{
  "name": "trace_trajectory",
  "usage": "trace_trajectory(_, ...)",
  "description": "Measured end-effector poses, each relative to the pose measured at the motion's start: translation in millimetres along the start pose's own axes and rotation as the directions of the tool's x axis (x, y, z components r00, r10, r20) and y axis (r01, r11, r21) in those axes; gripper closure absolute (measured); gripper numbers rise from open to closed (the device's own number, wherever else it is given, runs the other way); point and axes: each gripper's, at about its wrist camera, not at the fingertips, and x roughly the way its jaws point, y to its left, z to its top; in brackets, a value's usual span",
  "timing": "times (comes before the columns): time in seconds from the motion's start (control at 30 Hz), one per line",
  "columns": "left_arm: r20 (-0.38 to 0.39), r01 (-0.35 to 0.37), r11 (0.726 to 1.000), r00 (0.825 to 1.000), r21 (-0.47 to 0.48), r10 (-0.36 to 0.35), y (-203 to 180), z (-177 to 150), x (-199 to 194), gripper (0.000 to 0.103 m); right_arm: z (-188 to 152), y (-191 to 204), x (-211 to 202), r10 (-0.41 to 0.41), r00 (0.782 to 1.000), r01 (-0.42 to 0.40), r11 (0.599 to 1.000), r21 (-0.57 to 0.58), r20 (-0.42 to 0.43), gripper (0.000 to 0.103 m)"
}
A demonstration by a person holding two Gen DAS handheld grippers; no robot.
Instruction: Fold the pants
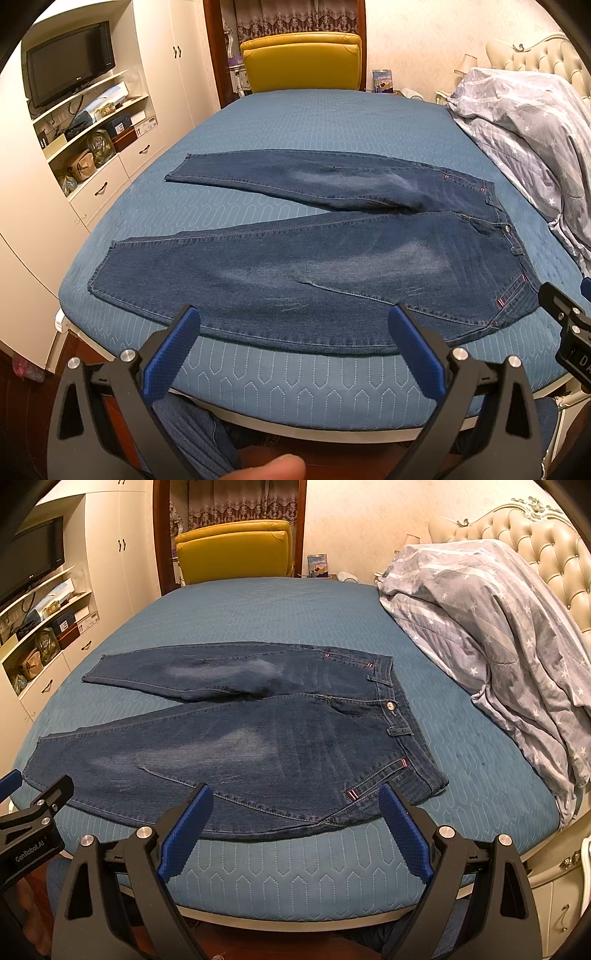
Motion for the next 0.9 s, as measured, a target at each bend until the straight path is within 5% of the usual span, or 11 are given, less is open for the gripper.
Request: trace_trajectory(0.9, -0.001, 0.005, 1.000, 1.000, -0.003, -0.005, 2.6, -0.5, -0.8, 0.001, 0.0, 1.4, -1.7, -0.001, 1.000, 0.001, 1.000, -0.001, 0.001, 0.015)
